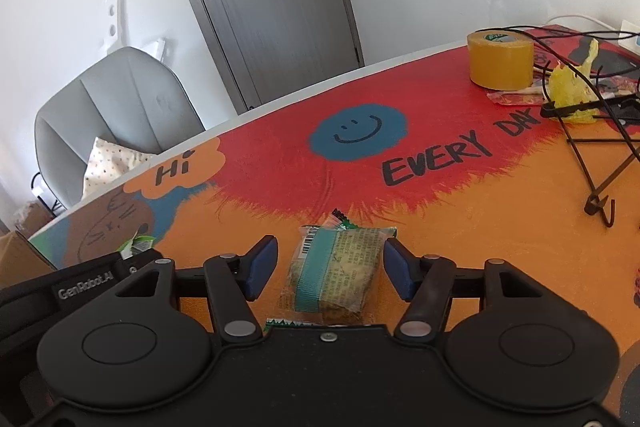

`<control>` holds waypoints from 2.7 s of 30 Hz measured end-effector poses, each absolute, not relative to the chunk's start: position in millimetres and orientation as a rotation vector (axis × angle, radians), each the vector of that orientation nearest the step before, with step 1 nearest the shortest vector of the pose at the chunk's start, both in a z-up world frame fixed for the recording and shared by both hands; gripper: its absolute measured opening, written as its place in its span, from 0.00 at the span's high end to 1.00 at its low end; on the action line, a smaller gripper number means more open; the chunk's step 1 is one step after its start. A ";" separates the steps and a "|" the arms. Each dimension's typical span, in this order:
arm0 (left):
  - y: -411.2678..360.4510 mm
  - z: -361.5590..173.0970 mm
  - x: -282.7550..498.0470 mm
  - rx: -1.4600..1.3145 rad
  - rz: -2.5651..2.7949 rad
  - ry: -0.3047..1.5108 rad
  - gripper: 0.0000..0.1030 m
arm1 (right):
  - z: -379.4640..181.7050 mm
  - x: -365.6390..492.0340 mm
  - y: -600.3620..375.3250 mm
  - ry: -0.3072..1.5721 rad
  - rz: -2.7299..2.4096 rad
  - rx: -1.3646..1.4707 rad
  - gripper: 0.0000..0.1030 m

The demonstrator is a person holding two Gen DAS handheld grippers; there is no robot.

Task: Organize snacks
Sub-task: 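Grasp the green packet with the left tool while the right tool grasps the teal-labelled bag, then carry the green packet with the left tool over the box while the right tool carries the teal-labelled bag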

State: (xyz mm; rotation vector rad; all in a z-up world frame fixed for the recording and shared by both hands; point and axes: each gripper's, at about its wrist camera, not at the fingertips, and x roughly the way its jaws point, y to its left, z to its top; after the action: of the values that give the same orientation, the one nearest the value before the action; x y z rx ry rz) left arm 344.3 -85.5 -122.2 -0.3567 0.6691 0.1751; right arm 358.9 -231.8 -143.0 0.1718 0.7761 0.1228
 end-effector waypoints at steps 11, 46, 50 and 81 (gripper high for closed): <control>-82.0 -117.5 323.2 -0.339 0.195 0.661 0.76 | -145.3 344.3 -227.8 0.781 0.074 0.091 0.52; -28.7 -13.2 214.1 -0.244 0.192 0.500 0.76 | -48.7 257.6 -192.8 0.542 0.323 0.176 0.52; -10.0 -7.8 202.6 -0.249 0.224 0.490 0.76 | -44.6 256.1 -177.4 0.533 0.369 0.170 0.52; 92.1 -30.1 156.1 -0.351 0.327 0.543 0.63 | -45.0 254.1 -85.2 0.562 0.541 0.093 0.52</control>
State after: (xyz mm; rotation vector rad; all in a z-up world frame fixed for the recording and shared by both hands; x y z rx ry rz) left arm 156.1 92.1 -30.1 -0.3507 0.5433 0.3271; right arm 254.1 -85.2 -45.0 0.0932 0.5625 0.5413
